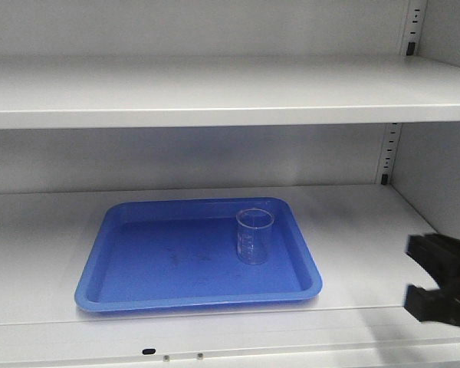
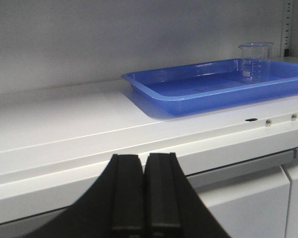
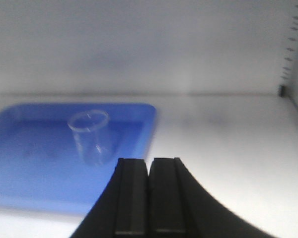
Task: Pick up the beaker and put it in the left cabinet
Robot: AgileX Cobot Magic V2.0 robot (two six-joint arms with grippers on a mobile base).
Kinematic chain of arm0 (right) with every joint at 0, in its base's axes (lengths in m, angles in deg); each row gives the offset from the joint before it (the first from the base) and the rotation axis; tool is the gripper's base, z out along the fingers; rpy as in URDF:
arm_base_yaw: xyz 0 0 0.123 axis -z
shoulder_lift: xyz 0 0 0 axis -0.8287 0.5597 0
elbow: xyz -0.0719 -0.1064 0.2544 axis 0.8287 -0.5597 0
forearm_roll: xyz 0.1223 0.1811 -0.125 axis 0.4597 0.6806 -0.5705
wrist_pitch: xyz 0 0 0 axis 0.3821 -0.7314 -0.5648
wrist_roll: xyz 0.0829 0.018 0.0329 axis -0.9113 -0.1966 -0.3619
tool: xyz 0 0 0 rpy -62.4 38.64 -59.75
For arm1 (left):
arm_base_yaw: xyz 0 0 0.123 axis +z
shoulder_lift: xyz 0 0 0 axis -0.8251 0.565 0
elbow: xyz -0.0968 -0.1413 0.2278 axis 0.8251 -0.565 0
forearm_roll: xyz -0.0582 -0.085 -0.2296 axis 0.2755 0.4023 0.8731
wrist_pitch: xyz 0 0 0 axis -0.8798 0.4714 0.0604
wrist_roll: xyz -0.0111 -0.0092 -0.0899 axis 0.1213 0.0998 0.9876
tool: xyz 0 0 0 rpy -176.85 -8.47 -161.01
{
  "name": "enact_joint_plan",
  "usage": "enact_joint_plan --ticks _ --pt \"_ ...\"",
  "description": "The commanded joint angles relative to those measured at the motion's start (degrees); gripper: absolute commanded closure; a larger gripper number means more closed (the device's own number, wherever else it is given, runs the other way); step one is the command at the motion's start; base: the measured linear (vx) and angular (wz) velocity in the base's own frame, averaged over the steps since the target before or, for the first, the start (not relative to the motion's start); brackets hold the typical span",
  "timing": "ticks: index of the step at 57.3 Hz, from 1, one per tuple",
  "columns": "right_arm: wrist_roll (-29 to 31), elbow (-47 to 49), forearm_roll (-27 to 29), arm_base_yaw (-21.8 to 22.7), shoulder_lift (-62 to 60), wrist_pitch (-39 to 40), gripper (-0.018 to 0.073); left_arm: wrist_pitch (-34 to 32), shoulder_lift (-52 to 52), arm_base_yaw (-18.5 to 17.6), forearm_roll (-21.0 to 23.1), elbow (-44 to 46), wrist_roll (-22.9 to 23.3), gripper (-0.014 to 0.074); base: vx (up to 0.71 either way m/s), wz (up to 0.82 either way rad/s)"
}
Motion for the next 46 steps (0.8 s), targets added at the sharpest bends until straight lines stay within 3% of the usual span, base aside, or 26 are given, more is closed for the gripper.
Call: enact_joint_plan --ticks 1,5,12,30,42,46 --pt "13.6 0.0 9.7 0.2 -5.9 -1.3 0.0568 -4.8 -1.1 -0.3 0.5 -0.9 0.2 0.0596 0.0 0.0" --pt "16.4 -4.0 11.8 0.3 -11.3 -0.7 0.0568 -4.8 -1.1 -0.3 0.5 -0.9 0.2 0.0596 0.0 0.0" --pt "16.2 -14.8 13.5 0.3 -22.8 2.5 0.0568 -4.8 -1.1 -0.3 0.5 -0.9 0.2 0.0596 0.0 -0.01" --pt "16.2 -34.0 9.4 0.4 -43.3 4.1 0.0568 -4.8 -1.1 -0.3 0.5 -0.9 0.2 0.0596 0.0 0.0" --pt "14.4 -40.6 10.5 7.7 -50.5 6.0 0.0568 -4.8 -1.1 -0.3 0.5 -0.9 0.2 0.0596 0.0 0.0" --pt "14.4 -40.8 10.5 10.3 -53.2 2.7 0.0568 -4.8 -1.1 -0.3 0.5 -0.9 0.2 0.0596 0.0 0.0"
